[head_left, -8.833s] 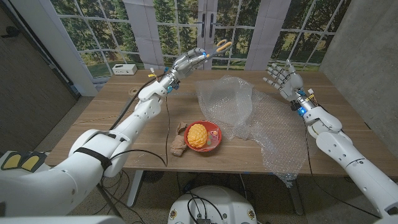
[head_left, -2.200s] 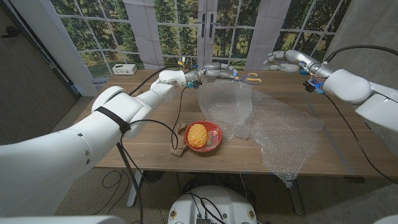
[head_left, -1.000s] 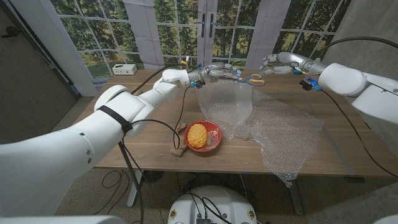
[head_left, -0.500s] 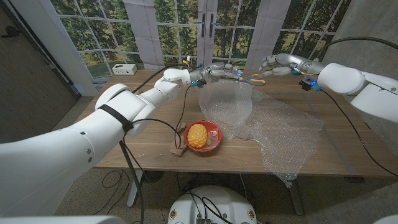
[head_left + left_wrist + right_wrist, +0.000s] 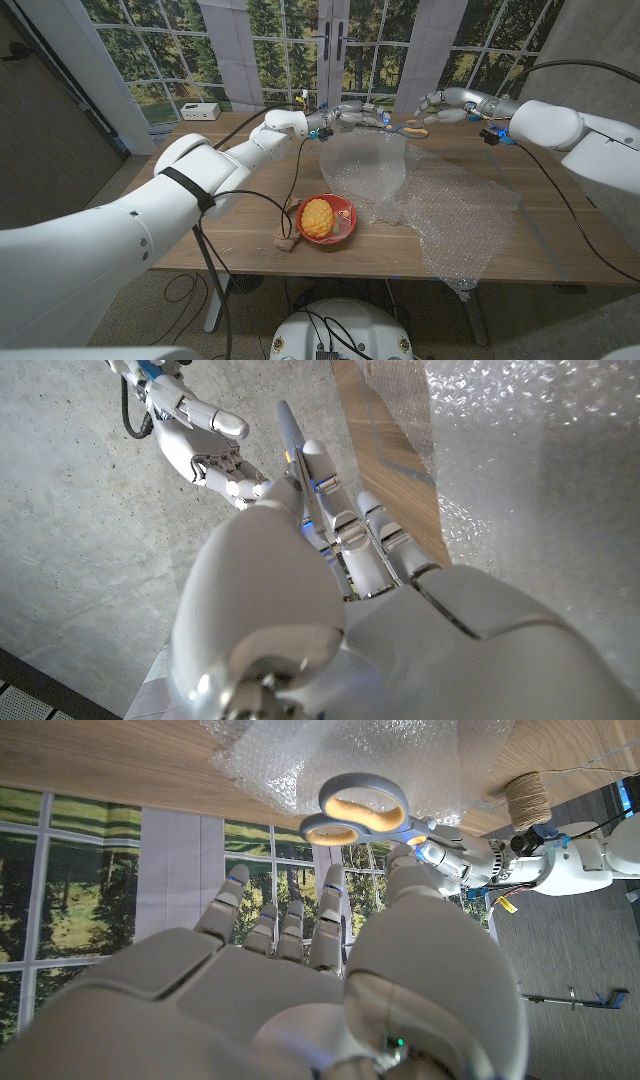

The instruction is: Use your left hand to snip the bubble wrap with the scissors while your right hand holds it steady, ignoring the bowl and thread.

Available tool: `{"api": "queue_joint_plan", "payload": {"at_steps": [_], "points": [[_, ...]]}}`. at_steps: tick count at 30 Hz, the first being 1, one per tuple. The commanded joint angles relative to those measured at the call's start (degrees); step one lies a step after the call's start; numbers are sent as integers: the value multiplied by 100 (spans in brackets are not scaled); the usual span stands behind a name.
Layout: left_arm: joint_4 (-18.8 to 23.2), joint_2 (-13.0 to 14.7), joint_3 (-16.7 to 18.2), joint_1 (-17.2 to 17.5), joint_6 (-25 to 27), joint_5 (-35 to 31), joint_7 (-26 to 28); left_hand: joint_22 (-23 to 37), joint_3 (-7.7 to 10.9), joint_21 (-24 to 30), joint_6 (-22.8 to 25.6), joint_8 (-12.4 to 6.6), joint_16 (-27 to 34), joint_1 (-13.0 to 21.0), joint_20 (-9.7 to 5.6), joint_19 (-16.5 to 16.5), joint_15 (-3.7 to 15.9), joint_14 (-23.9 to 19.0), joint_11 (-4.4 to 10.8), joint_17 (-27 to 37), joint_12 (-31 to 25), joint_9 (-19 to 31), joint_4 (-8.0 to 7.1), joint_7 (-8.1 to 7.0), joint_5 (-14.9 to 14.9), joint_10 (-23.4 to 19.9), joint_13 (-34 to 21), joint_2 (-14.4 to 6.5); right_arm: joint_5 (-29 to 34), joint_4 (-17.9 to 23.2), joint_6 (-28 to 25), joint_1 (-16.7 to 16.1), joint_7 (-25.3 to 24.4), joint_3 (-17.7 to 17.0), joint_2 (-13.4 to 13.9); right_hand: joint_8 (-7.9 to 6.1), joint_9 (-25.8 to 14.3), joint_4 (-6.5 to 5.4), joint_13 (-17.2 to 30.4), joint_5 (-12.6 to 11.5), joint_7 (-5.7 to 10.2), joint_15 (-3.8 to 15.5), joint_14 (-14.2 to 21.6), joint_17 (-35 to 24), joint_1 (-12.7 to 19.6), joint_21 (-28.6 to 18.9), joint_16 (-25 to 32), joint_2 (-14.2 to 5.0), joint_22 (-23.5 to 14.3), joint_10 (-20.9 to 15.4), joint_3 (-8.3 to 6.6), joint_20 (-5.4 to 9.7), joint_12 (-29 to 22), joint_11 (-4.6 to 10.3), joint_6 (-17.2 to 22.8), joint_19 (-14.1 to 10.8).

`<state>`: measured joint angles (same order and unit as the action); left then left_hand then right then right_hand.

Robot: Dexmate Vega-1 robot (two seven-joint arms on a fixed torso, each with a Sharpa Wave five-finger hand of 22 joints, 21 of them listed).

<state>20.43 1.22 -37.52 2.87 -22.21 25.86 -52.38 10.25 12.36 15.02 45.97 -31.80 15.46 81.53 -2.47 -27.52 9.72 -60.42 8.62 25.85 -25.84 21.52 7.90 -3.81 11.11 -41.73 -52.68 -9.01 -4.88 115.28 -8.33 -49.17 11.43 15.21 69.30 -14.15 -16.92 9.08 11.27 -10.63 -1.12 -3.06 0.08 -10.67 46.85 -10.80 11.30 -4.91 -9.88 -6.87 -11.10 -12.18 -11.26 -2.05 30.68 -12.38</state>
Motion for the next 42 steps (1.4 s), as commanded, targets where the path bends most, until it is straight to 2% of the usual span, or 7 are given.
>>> {"api": "queue_joint_plan", "payload": {"at_steps": [1, 13, 21, 28, 42], "points": [[7, -27, -12, -4, -114, -2, -118, 30, -13, -27, 42, -4, -9, 39, -373, -50, 420, -27, -6, 13, 18, -4, -8, 9, 26, -52, -21, -8, -51, -34, -60, 65, 119, 57, 96, -14, -19, -13, 14, -8, -48, -45, -69, -19, 45, -1, -19, 11, -10, -37, -30, 3, -29, 9, 31, 43], [10, -30, -3, 1, -190, 9, -232, 31, -21, -34, 41, -1, -27, 42, -371, -55, 420, -33, -17, 16, 34, -18, -10, -2, 27, -56, -28, -6, -66, 46, -180, 122, 246, 97, 178, -17, -27, -27, 16, -2, -138, -79, -100, -20, 46, -2, -18, 19, -10, 14, -26, 3, -14, -16, 66, 59], [8, -2, 24, 18, -180, 30, -262, 32, -29, -38, 43, 2, -45, 45, -368, -63, 420, -35, -4, 15, 51, -30, -11, -7, 29, -52, -36, -7, 90, 133, -331, 279, 368, 242, 178, -27, -31, -34, 16, -1, -176, -87, -119, -21, 43, -7, -20, 20, -10, 21, -24, 7, -14, -24, 104, 53], [8, 29, 41, 36, -131, 44, -276, 33, -32, -41, 38, 2, -46, 49, -362, -67, 421, -42, -5, 26, 58, -30, -11, -8, 30, -65, -34, -6, 184, 185, -452, 340, 381, 296, 174, -61, -40, -7, 14, 7, -214, 10, -50, -17, 119, -46, 16, 39, -5, -141, -43, 117, -74, 7, 232, -59], [2, 45, 68, 42, -84, 69, -315, 35, -33, -43, 37, -6, -60, 59, -355, -87, 420, -58, -35, 38, 67, -27, -13, 20, 24, -68, -66, -20, 474, 288, -585, 598, 646, 493, 162, -83, -52, -2, 12, 37, -249, 96, 80, -15, 176, -74, 60, 87, -3, -302, -38, 198, -117, 17, 344, -182]]}}
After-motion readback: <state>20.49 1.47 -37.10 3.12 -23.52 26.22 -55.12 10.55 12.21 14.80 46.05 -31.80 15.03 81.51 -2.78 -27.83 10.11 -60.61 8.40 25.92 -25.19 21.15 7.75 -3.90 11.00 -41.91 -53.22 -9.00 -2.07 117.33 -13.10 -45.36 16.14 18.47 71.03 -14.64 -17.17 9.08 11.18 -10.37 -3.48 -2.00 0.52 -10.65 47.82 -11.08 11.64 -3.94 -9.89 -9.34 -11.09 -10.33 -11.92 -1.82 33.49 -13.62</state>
